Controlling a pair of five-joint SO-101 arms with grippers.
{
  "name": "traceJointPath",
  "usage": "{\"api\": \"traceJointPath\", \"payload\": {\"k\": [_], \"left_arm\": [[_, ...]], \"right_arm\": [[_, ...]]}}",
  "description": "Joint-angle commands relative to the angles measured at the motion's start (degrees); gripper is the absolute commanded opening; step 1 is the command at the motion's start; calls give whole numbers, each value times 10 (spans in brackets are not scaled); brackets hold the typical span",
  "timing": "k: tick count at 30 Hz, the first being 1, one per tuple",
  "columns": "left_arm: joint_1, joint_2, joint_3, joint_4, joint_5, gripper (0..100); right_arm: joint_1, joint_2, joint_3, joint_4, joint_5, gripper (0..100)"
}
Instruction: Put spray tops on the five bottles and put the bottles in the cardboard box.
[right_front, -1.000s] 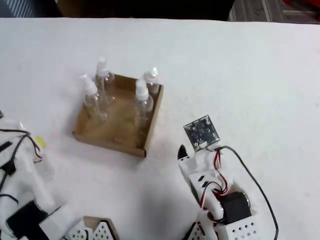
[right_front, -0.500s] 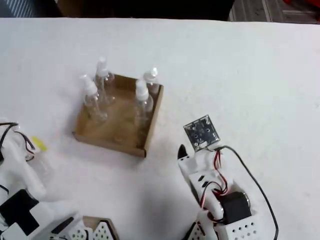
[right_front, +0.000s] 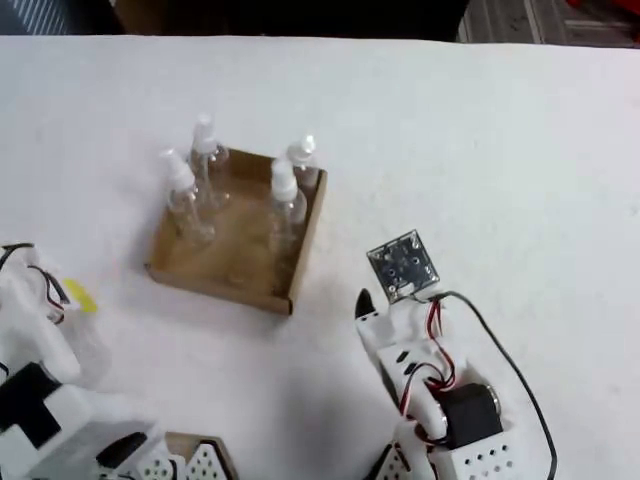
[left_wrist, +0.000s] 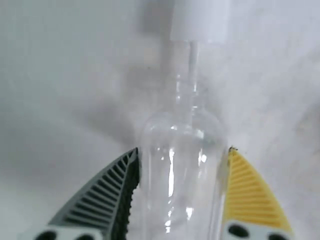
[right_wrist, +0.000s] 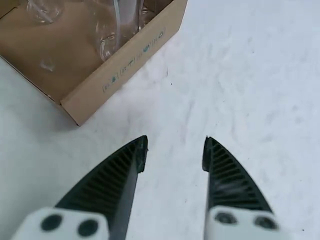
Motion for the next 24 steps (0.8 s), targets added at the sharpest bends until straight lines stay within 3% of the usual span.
{"api": "traceJointPath", "payload": {"k": [1, 4, 12, 24], "left_arm": [[-5, 46, -58, -3, -4, 324], [-5, 80, -87, 9, -3, 381], [-5, 90, -169, 94, -3, 340], [7, 89, -140, 65, 38, 340]], "right_arm": [[9, 1, -4, -15, 8, 144], [9, 1, -4, -15, 8, 144], [9, 1, -4, -15, 8, 144], [9, 1, -4, -15, 8, 144]]}}
